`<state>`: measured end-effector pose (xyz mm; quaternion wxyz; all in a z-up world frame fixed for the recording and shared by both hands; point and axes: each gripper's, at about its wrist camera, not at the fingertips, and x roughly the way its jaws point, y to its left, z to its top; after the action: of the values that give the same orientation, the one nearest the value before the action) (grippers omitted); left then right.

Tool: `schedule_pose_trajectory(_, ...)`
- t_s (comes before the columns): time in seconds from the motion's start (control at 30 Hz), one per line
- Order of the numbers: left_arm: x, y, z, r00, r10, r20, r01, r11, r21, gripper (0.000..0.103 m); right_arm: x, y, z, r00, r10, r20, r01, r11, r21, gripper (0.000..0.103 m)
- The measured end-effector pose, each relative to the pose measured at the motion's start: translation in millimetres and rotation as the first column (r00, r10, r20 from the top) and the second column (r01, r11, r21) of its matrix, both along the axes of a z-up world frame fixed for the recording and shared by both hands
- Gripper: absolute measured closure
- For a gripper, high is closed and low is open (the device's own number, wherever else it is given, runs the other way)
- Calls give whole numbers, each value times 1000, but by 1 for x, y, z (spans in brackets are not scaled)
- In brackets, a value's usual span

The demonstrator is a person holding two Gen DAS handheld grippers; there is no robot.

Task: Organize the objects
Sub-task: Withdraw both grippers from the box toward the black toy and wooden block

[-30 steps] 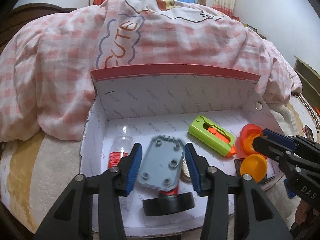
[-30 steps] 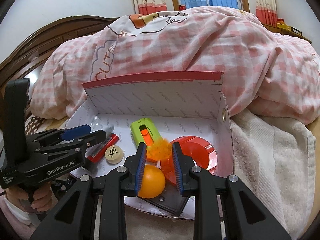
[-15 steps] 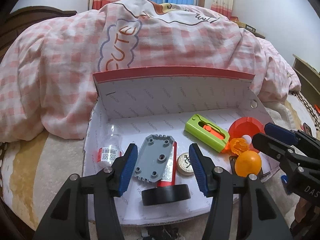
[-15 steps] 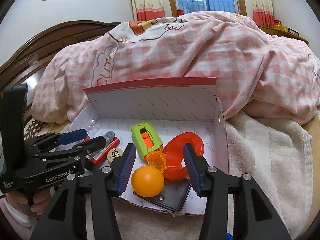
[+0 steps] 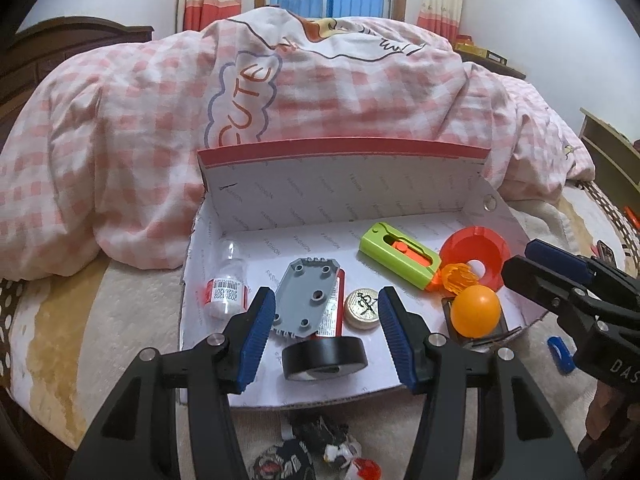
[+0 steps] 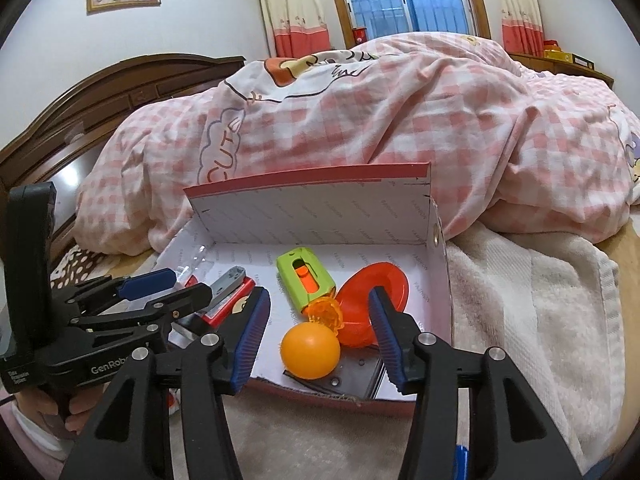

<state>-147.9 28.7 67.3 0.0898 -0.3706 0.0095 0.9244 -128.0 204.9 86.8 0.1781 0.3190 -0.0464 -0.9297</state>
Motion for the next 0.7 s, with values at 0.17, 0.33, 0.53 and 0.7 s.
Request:
schedule_pose_trajectory(0.17,11,1,3,1000,-3,-1,3,1000,2,49,10,-1,3,1000,4,-2,-5,1000,-7,50)
schedule_pose_trajectory(0.33,22,0,5,1000,-6,0,6,1000,8,49,20,-1,4,1000,10,-2,-10,1000,-11,50)
schedule_pose_trajectory(0.53,34,2,4,1000,-9,9,9,1000,6,49,31,0,5,1000,14,0,-14,1000,-12,50)
schedule_pose_trajectory(0.7,43,3,3,1000,-14,15,14,1000,8,49,38,0,3,1000,15,5,-15,1000,-14,50)
